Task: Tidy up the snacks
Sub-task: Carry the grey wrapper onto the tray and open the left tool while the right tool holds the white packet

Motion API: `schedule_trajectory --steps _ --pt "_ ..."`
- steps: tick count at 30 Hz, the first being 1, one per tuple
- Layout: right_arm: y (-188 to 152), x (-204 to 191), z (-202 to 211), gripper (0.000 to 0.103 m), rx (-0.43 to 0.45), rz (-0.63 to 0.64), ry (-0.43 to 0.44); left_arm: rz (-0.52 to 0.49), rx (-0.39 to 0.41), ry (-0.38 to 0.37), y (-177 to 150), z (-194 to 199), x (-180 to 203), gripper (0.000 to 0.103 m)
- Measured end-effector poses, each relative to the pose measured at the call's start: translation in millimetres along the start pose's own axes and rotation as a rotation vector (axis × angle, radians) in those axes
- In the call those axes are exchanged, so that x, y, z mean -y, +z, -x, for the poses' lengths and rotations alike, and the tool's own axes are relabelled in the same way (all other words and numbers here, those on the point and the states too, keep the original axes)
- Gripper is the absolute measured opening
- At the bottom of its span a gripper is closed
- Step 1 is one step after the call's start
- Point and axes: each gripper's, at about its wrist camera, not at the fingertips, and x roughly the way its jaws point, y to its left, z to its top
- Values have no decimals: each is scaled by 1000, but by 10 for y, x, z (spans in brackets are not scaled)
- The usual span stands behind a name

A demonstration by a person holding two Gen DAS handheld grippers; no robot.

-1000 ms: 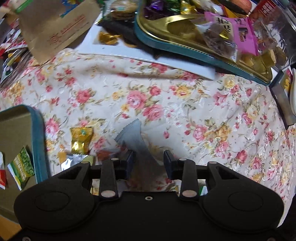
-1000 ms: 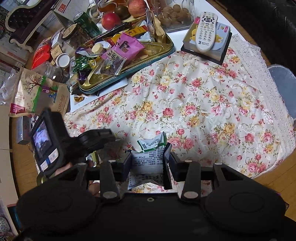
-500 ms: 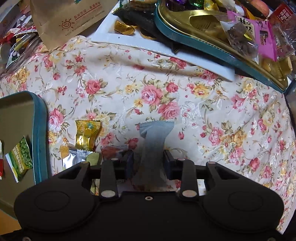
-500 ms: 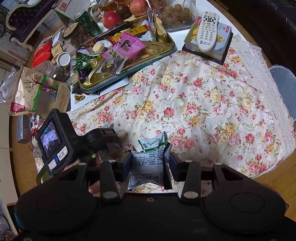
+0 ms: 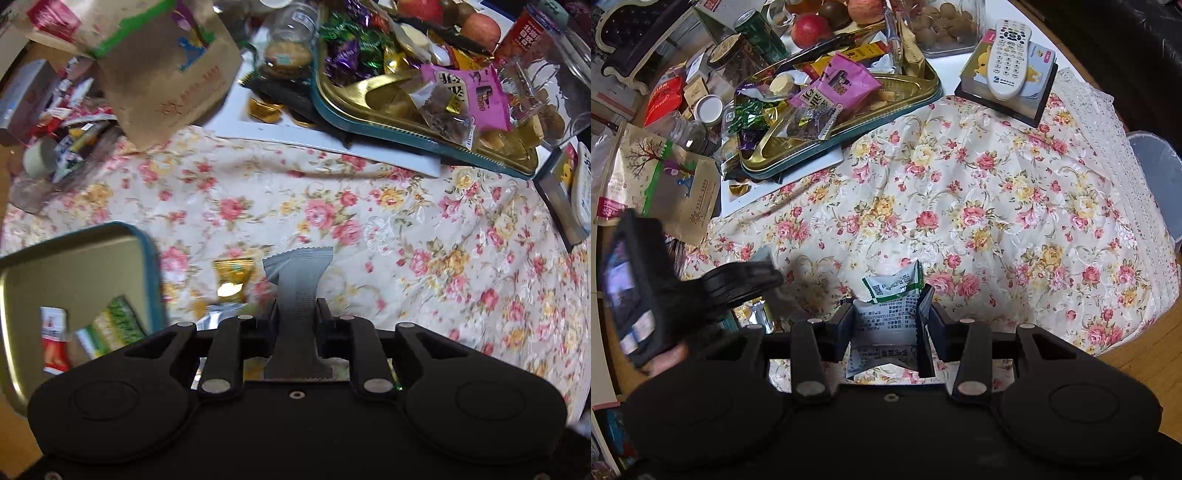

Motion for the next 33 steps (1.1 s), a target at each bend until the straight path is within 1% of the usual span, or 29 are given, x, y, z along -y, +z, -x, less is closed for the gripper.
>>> schedule_trajectory --steps 5,9,13,17,22,27,30,33 --pt "-64 -171 -117 45 -14 45 -23 -22 30 -6 -128 277 -450 26" --pt "-123 -367 -265 45 -28 90 -60 -52 16 19 -244 386 -802 26" --pt "-200 -609 -402 45 -50 141 -75 -54 36 53 -363 424 -1163 26" --pt "-271 -859 -476 45 -51 202 -63 -15 66 79 -408 470 -1530 26" --pt "-370 -1170 -569 45 -50 274 -48 69 67 53 -402 507 -1974 27" --pt "-459 -1434 -683 45 -49 321 -56 119 78 59 -447 529 -2264 27" --pt "-530 -1593 -716 45 -50 347 -49 131 61 59 -466 485 -2380 28" --pt "-608 -1764 -725 45 -48 387 -36 157 46 39 -472 455 -2495 28"
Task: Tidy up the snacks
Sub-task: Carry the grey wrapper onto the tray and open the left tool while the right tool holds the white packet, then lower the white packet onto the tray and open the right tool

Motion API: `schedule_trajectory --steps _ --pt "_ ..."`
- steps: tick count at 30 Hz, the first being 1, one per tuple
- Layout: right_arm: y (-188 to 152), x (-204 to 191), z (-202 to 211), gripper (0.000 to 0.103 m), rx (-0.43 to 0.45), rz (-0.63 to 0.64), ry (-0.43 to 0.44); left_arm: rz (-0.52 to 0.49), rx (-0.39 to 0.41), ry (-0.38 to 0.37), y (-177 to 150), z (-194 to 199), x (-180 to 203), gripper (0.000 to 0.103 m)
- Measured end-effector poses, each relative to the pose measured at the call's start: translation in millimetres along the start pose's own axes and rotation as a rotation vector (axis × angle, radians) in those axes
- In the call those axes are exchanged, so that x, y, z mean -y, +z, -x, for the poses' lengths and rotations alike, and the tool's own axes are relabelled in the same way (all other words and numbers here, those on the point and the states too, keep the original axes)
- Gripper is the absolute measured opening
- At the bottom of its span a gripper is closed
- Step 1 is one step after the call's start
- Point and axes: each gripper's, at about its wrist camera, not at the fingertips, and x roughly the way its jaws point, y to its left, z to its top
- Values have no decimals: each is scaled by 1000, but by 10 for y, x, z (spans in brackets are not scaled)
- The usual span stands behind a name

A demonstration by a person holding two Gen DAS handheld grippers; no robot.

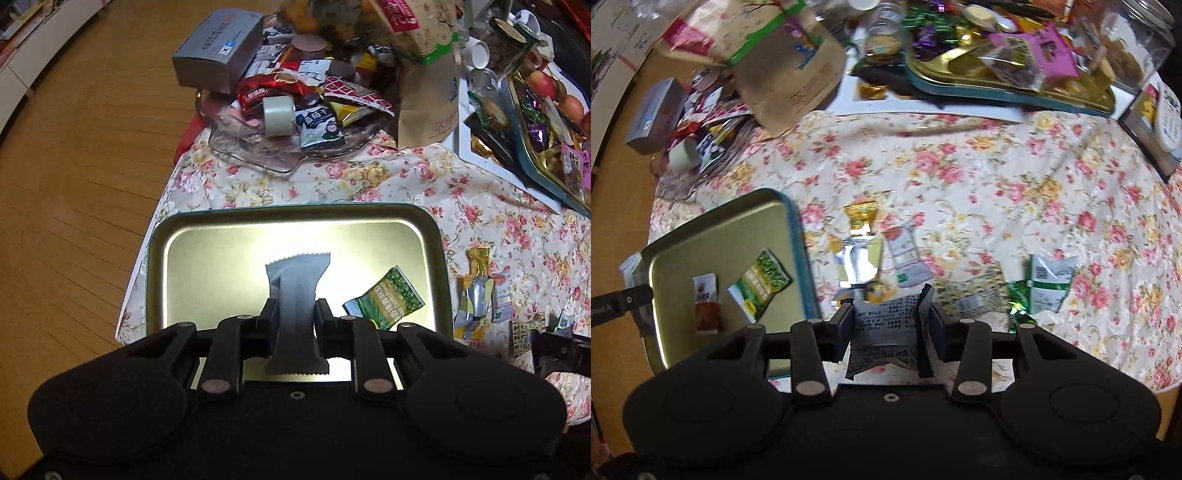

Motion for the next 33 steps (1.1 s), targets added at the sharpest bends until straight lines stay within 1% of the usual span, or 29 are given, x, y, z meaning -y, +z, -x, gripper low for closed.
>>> schedule_trajectory --steps 4,6,8,12,14,19,26,30,33 --pt "-14 -251 -12 45 25 61 -3 59 35 -8 27 70 -122 28" --pt "-39 -349 -4 45 31 88 3 85 38 -26 48 83 -153 28" --pt "-70 -447 -14 45 27 116 22 96 16 -52 64 59 -159 28" --pt "-141 -640 -27 45 26 169 49 117 -57 -92 68 -59 -132 28" --pt "-181 -747 -13 45 32 197 60 112 -74 -99 59 -88 -104 28" --pt "-224 -940 2 45 39 237 95 87 -67 -78 37 -96 -26 28" --pt "-233 -1070 51 45 60 252 137 84 -75 -75 54 -112 4 28" --pt "-232 -1115 75 47 75 256 139 67 -74 -69 55 -113 49 28" --pt "-224 -1124 75 47 64 250 121 60 -80 -71 52 -127 70 28"
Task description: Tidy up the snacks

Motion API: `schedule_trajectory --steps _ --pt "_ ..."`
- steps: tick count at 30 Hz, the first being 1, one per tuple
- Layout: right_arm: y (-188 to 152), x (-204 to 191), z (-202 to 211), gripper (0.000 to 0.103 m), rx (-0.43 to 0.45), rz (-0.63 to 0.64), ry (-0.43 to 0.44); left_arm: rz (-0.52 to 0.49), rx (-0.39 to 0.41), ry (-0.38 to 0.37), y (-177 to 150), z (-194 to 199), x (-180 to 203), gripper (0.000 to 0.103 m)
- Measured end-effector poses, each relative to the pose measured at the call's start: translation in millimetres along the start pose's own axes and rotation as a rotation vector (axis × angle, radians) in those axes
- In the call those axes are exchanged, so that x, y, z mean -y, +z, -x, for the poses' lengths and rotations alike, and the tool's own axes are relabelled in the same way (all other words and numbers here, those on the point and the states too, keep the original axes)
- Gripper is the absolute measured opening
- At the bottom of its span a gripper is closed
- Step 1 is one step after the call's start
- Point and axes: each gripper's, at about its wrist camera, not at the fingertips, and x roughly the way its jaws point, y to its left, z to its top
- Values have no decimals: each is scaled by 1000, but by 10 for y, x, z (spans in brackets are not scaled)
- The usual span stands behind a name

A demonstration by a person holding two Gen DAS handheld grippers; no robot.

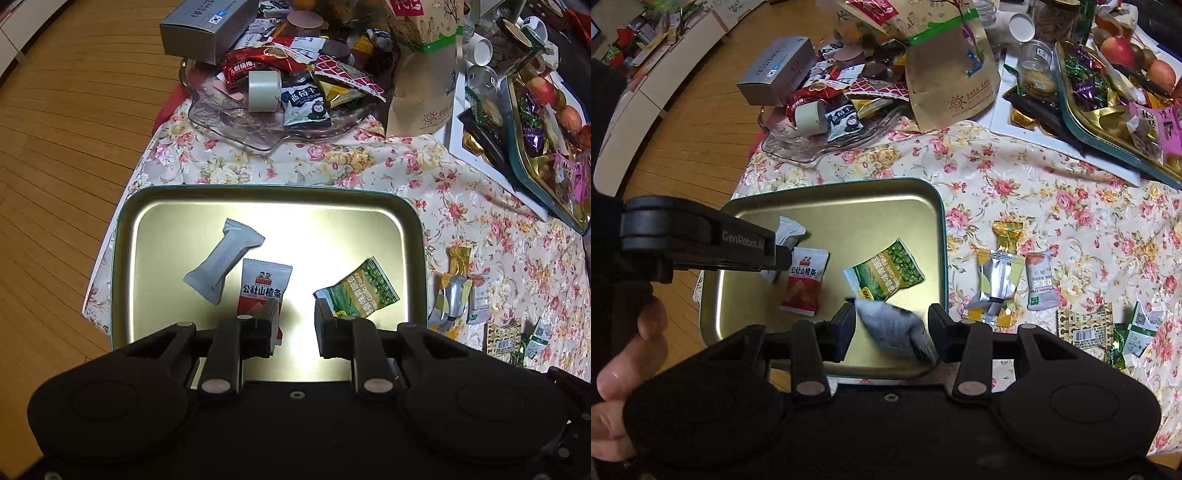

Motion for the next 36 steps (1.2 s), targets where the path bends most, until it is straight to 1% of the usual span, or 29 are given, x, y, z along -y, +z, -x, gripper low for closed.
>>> schedule_trajectory --steps 6,12,17,23,32,36 --pt "3 63 -27 48 -32 -23 13 -4 -4 -1 -11 -6 22 28" --pt "7 111 -64 48 -54 -47 -38 -18 -7 -8 -22 -7 72 28" --pt "11 202 -126 48 -93 -84 -55 -32 -10 -8 -26 -13 129 28" --pt "5 309 -138 48 -120 -115 -76 -52 -14 -14 -34 -9 225 28" --pt "-48 554 -102 48 -137 -162 -106 -97 -19 -17 -46 -13 426 28" --pt "-84 725 -72 48 -144 -187 -121 -119 -23 -15 -63 -19 524 28"
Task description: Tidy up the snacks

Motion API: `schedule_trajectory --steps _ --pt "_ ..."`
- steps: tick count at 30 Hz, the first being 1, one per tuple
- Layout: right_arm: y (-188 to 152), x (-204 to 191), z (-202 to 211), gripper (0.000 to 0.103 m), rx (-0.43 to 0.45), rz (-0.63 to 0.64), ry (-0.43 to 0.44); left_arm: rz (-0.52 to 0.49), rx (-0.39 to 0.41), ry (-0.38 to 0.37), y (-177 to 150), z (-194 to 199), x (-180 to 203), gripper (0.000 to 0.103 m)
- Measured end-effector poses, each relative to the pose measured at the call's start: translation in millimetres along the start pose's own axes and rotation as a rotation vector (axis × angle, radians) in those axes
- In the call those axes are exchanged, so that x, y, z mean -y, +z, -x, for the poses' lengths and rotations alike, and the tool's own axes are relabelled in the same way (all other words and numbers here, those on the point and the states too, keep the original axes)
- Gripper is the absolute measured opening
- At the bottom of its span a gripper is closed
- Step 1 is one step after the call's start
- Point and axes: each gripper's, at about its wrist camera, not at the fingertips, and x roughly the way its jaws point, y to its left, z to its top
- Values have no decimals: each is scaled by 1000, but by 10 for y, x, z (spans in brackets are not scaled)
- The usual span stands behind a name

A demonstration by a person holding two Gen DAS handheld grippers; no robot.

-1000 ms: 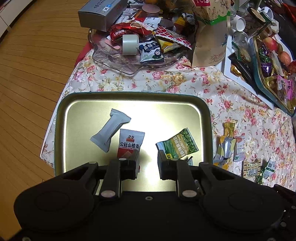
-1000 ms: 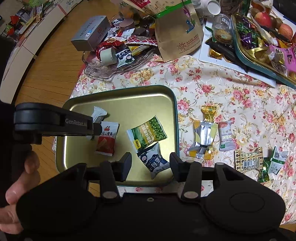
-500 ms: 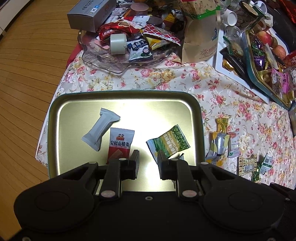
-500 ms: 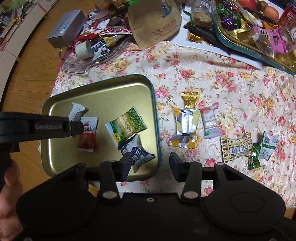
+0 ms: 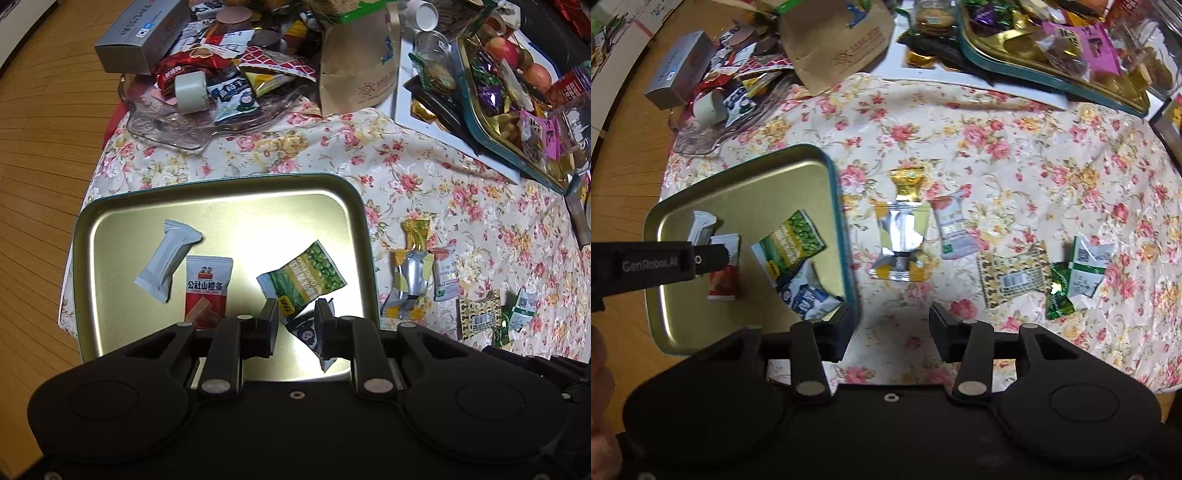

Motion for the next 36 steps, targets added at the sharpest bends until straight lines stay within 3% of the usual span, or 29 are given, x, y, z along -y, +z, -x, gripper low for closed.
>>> schedule_trajectory --steps 23,36 --pt "-75 1478 -124 48 -84 -250 -71 -152 -38 8 -58 -118 784 28" --pt "-201 1836 -99 48 -105 -309 -63 -241 -70 11 -139 -242 1277 28"
